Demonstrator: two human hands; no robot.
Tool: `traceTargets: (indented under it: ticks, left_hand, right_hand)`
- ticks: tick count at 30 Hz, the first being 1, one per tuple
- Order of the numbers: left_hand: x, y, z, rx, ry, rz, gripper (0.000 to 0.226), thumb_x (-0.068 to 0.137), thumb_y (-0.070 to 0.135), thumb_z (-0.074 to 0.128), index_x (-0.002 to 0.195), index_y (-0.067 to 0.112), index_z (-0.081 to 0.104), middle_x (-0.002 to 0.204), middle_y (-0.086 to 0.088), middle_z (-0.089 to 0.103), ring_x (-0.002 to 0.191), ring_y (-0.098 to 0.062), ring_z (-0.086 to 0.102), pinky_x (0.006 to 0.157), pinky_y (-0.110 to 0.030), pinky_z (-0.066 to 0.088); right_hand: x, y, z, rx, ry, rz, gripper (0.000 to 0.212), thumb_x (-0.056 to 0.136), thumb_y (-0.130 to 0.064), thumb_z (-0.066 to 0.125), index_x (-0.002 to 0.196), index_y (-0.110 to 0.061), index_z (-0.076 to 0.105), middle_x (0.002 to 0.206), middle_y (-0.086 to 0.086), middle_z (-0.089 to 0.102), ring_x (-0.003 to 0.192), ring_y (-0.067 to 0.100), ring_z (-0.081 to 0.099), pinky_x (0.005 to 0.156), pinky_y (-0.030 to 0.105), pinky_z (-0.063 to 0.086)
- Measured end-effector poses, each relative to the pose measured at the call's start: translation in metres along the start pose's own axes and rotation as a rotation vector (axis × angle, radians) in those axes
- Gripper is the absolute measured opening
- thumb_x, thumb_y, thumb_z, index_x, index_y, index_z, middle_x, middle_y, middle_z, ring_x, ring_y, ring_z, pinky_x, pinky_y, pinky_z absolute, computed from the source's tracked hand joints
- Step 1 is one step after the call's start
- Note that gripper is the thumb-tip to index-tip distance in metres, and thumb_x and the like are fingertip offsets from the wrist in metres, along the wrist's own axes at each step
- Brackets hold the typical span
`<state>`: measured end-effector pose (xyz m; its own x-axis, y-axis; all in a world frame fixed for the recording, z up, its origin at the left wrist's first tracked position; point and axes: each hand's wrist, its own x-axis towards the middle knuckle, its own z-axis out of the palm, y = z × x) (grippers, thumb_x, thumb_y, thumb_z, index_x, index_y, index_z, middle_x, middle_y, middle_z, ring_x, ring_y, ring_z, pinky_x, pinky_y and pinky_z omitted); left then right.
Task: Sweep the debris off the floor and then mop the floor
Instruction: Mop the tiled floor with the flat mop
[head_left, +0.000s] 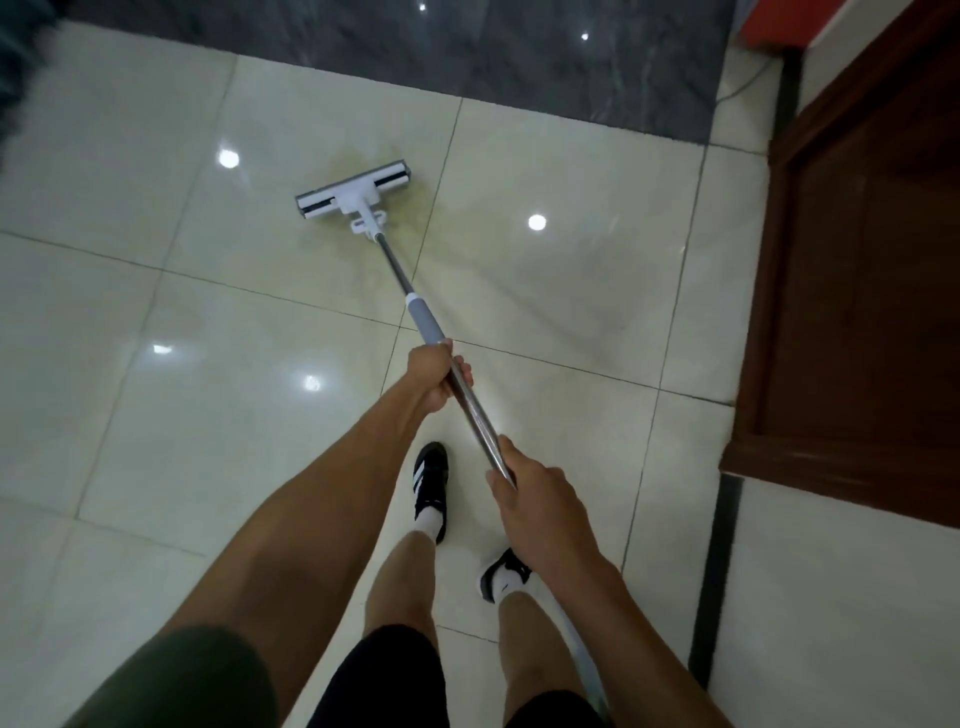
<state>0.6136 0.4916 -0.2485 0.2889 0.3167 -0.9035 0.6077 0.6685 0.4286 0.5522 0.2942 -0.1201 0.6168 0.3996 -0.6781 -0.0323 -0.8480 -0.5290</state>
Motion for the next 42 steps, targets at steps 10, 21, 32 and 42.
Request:
traceTargets:
  ticks: [10, 21, 32, 42]
  left_hand:
    - [0.015, -0.011, -0.027, -0.089, 0.023, -0.048, 0.011, 0.105, 0.014, 0.045, 0.098, 0.005, 0.048, 0.07, -0.008, 0.048, 0.056, -0.02, 0.048, 0.054, -0.036, 0.048]
    - [0.069, 0.085, -0.037, -0.181, 0.003, -0.078, 0.009, 0.104, 0.012, 0.045, 0.106, 0.003, 0.045, 0.069, -0.008, 0.045, 0.054, -0.021, 0.045, 0.054, -0.034, 0.046]
    - [0.185, 0.283, -0.11, -0.11, 0.057, -0.015, 0.009, 0.103, 0.012, 0.046, 0.103, 0.004, 0.044, 0.069, -0.009, 0.045, 0.049, -0.021, 0.046, 0.045, -0.029, 0.047]
    - [0.2, 0.289, -0.132, -0.094, 0.029, -0.036, 0.009, 0.103, 0.014, 0.046, 0.105, 0.005, 0.047, 0.071, -0.008, 0.047, 0.052, -0.02, 0.048, 0.049, -0.03, 0.047]
  right_hand:
    - [0.002, -0.018, 0.015, -0.162, -0.037, -0.013, 0.052, 0.107, -0.04, 0.037, 0.157, -0.034, 0.024, 0.09, -0.003, 0.057, 0.078, 0.012, 0.054, 0.068, 0.022, 0.045]
    - [0.087, -0.088, 0.0, -0.261, -0.042, 0.005, 0.052, 0.106, -0.043, 0.037, 0.156, -0.036, 0.025, 0.089, -0.001, 0.059, 0.078, 0.012, 0.052, 0.073, 0.03, 0.051]
    - [0.248, -0.266, 0.016, -0.231, -0.016, -0.002, 0.052, 0.107, -0.039, 0.038, 0.157, -0.033, 0.024, 0.1, 0.004, 0.061, 0.079, 0.018, 0.053, 0.069, 0.03, 0.046]
    - [0.26, -0.274, 0.038, -0.19, -0.061, 0.017, 0.054, 0.107, -0.037, 0.04, 0.158, -0.034, 0.02, 0.103, 0.005, 0.064, 0.079, 0.017, 0.057, 0.068, 0.027, 0.046]
